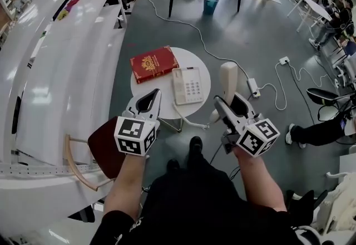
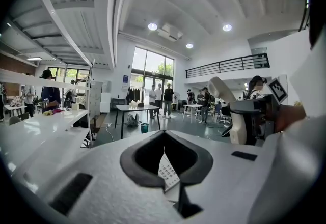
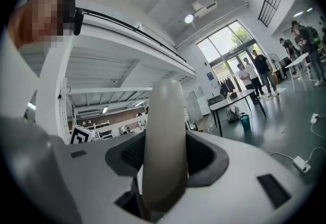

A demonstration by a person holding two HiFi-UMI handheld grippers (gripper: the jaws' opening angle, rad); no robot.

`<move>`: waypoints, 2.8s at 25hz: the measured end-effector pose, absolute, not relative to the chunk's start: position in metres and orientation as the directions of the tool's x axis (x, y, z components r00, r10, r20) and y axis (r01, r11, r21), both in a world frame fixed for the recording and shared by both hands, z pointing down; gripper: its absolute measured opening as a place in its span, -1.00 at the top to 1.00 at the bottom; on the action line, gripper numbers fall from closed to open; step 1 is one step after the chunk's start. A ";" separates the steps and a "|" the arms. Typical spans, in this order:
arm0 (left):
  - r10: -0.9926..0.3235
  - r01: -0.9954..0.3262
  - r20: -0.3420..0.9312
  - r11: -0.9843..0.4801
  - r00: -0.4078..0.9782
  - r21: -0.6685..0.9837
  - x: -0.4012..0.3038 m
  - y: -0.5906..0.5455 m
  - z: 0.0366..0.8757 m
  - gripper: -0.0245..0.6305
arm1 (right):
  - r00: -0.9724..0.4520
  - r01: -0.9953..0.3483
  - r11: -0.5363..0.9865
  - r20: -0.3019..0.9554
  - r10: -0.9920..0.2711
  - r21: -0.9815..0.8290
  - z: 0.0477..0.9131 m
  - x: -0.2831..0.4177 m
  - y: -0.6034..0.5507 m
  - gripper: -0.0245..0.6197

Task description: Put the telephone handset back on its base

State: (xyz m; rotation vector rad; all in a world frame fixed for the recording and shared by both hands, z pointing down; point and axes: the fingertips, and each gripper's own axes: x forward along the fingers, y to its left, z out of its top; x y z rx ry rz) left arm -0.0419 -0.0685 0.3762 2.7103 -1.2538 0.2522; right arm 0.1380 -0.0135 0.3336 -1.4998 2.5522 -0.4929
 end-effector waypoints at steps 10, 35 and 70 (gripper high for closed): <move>-0.759 -0.795 0.266 -0.606 0.594 0.045 0.019 -0.153 0.388 0.89 | -0.548 -0.785 0.483 0.069 -0.834 -0.388 0.367 0.193 -0.099 0.26; -0.610 -0.689 0.351 -0.704 0.710 0.171 -0.051 -0.258 0.469 0.89 | -0.428 -0.887 0.243 0.504 -0.750 -0.393 0.534 0.081 -0.195 0.26; -0.611 -0.744 0.429 -0.595 0.665 0.304 -0.072 -0.261 0.551 0.89 | -0.215 -0.967 -0.008 0.830 -0.514 -0.255 0.706 0.073 -0.241 0.26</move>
